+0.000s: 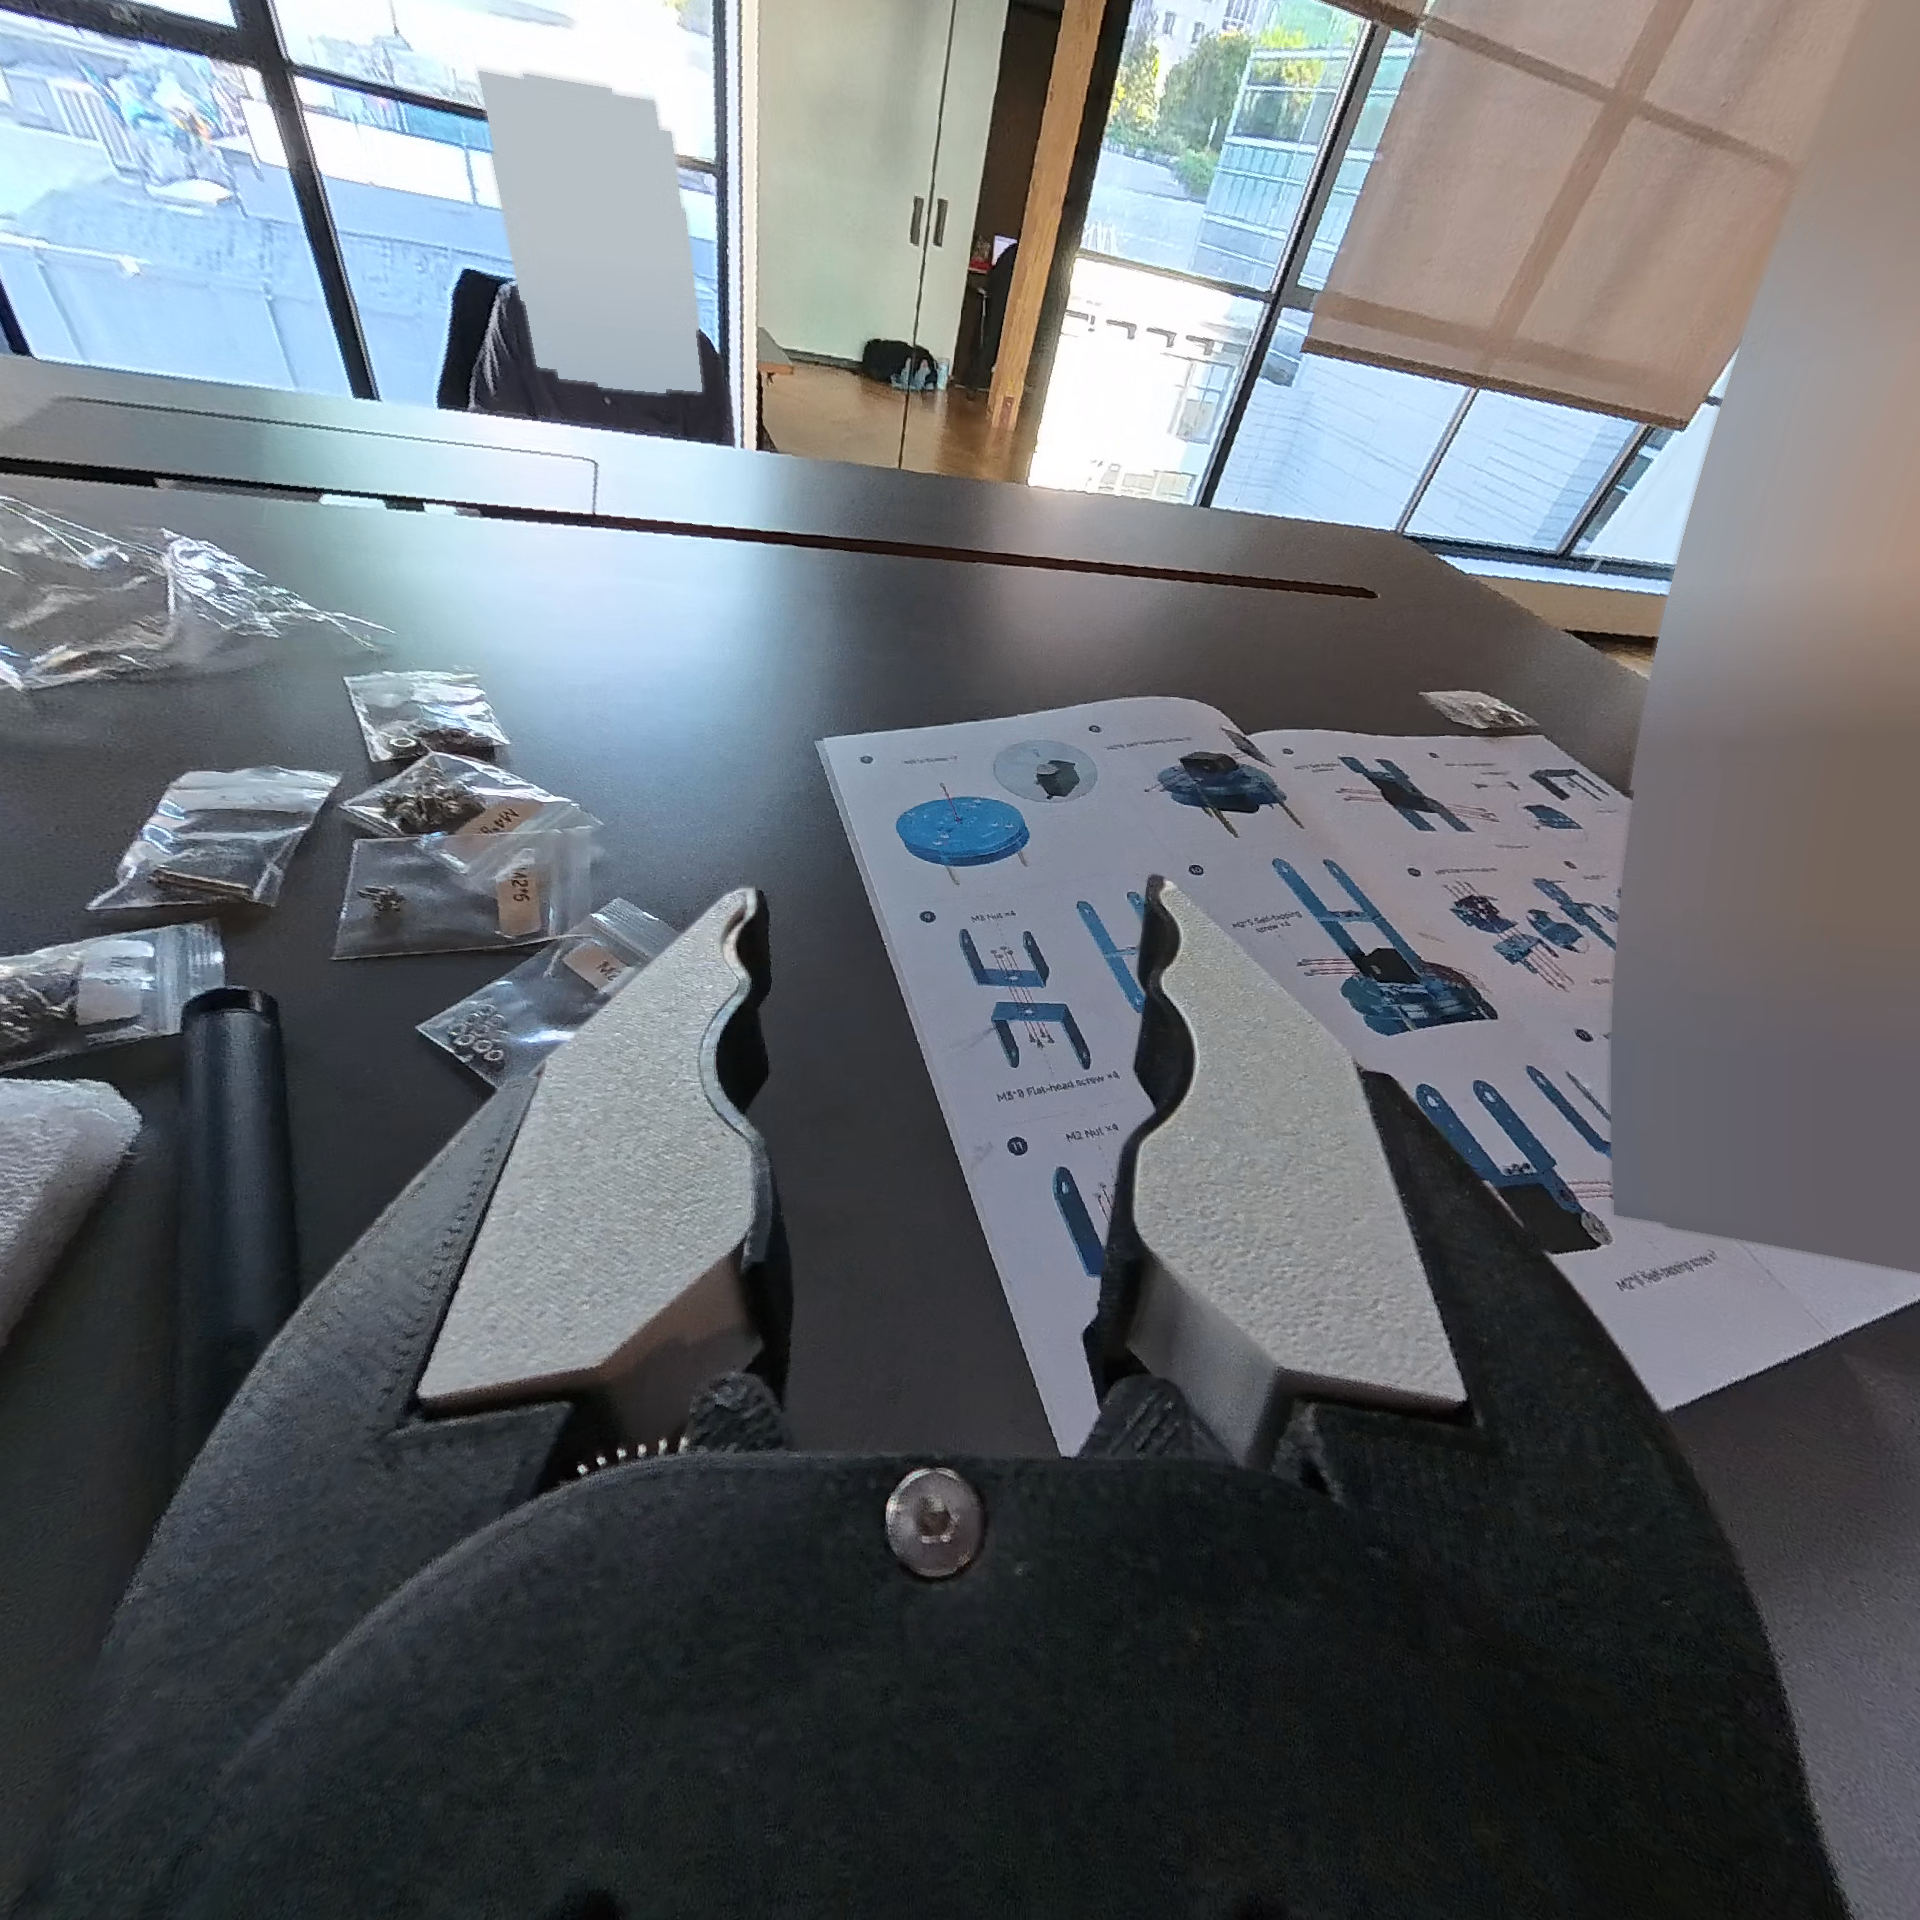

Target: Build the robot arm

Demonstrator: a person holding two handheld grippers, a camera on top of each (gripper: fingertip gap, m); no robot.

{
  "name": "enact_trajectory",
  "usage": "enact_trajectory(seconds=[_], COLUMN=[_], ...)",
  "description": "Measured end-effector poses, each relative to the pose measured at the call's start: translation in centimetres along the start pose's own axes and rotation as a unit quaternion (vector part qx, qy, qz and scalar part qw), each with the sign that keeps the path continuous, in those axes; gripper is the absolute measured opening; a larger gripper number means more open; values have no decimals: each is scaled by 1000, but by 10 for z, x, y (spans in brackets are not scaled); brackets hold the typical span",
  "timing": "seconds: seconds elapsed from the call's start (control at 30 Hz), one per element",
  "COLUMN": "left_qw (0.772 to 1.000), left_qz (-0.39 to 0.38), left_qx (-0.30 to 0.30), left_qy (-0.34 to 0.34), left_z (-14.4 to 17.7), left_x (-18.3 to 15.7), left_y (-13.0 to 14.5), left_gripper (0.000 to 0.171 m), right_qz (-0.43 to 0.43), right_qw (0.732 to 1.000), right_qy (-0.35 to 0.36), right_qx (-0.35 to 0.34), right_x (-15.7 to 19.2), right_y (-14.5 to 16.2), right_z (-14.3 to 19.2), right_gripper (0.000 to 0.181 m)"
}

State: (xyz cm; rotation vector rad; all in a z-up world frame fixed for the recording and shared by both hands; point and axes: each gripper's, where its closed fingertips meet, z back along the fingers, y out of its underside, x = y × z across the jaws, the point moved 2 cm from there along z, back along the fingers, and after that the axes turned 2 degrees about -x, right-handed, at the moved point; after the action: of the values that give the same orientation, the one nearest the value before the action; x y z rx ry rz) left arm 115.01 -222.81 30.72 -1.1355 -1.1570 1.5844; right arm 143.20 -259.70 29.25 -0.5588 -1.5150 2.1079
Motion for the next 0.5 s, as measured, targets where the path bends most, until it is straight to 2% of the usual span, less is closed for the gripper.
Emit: enact_trajectory(seconds=[0.27,0.5], left_qw=[1000,1000], left_qz=[-4,6], left_qx=[-1,-9], left_qy=[1,2], left_z=[1,2], left_x=[-1,1], left_y=[0,-2], left_gripper=[68,68], right_qz=[-61,-59], right_qw=[998,998], right_qy=[2,7], right_qx=[-8,-4], right_x=[-12,-12], right_y=[1,2], right_z=[2,2], right_gripper=[90,91])
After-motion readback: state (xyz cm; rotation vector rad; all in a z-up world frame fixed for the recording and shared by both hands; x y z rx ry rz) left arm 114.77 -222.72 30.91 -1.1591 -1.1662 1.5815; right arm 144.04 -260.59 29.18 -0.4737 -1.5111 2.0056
